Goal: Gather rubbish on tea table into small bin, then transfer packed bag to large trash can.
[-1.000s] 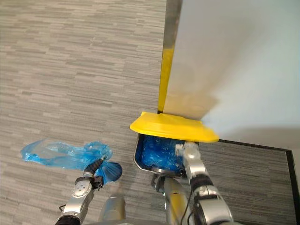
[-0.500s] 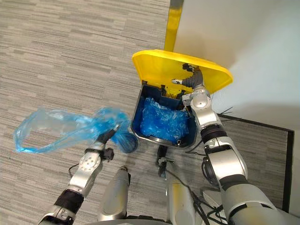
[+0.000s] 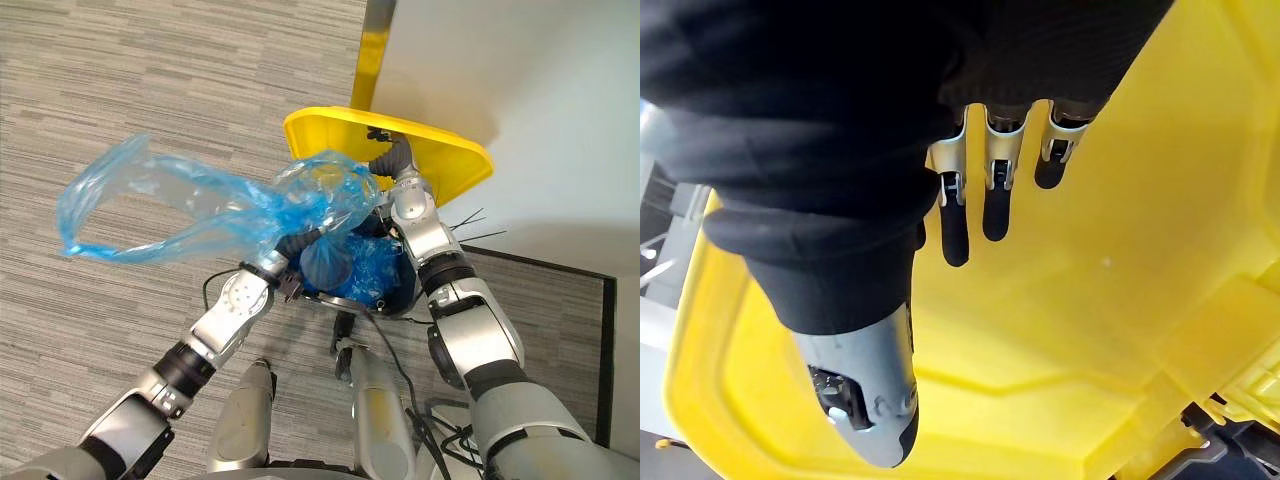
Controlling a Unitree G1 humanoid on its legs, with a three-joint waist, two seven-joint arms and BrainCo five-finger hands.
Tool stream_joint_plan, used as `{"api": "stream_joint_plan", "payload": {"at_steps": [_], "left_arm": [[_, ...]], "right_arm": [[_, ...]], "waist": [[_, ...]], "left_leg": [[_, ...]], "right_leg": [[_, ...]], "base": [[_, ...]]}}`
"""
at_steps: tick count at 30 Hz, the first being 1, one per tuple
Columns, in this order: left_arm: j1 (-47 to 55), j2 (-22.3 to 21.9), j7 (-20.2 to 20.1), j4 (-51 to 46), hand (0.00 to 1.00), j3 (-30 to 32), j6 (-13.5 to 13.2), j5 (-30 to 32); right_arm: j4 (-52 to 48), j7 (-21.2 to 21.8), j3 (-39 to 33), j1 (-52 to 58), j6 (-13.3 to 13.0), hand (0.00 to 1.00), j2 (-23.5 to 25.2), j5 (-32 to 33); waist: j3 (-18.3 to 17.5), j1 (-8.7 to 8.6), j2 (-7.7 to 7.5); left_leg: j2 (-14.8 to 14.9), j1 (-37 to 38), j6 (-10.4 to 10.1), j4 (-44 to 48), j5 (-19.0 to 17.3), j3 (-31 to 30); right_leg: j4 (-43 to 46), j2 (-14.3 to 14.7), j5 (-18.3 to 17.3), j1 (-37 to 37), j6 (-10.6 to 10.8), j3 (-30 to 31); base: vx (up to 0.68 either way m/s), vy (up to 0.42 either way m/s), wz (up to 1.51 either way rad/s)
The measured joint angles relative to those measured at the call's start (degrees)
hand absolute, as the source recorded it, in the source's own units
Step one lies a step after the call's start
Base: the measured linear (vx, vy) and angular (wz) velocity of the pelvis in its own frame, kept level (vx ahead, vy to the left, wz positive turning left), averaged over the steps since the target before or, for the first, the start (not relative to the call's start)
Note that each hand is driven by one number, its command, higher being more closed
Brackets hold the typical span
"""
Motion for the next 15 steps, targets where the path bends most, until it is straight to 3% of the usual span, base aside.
{"api": "stream_joint_plan", "payload": {"at_steps": [5, 6, 9, 11, 15], "left_arm": [[-6.14, -1.16, 0.97, 16.97, 1.0, 0.13, 2.21, 1.94], [-6.67, -1.37, 1.01, 18.63, 0.0, 0.15, 2.54, 2.48], [-8.72, -3.02, 1.86, 26.75, 0.0, 0.92, 4.2, 5.94], [-8.92, -4.04, 1.85, 30.62, 0.0, 3.36, 6.35, 11.73], [-8.93, -5.75, 2.1, 31.06, 0.0, 7.74, 8.34, 18.52]], "right_arm": [[-0.02, 0.34, 1.32, -5.39, -0.16, 0.0, -0.08, -1.55], [-0.02, 0.34, 1.32, -5.72, -0.16, 0.0, -0.08, -1.55], [-0.35, 0.29, 1.32, -7.0, -0.16, 0.0, -0.06, -1.52], [-1.64, 0.16, 1.41, -6.91, -0.16, 0.0, 1.05, -1.49], [-7.16, -0.61, 1.63, -5.75, -0.18, 0.0, 4.27, -1.43]], "waist": [[2.47, -1.69, -0.5], [2.48, -1.92, -0.53], [3.29, -2.17, -0.83], [4.0, -2.16, -0.81], [4.01, -2.33, -0.82]], "left_leg": [[0.09, -3.75, 0.77, 2.38, -0.56, 1.82], [0.09, -4.61, 0.78, 2.74, -0.6, 1.87], [0.29, -7.74, 0.7, 4.38, -1.11, 3.2], [0.95, -9.32, 0.82, 5.92, -2.18, 4.82], [1.65, -10.6, 0.85, 7.22, -3.23, 6.35]], "right_leg": [[0.01, 0.72, 0.92, -3.73, 0.45, 1.86], [0.06, 0.76, 1.29, -4.5, 0.3, 1.94], [0.83, 1.04, 2.11, -8.4, 0.09, 2.94], [2.0, 1.77, 2.1, -10.72, 0.1, 4.13], [3.19, 2.47, 2.05, -12.88, 0.16, 5.16]], "base": [[-0.04, 0.02, -0.23], [-0.02, 0.015, -0.17], [0.02, 0.006, -0.3], [0.02, 0.009, -0.39], [0.02, 0.001, -0.28]]}}
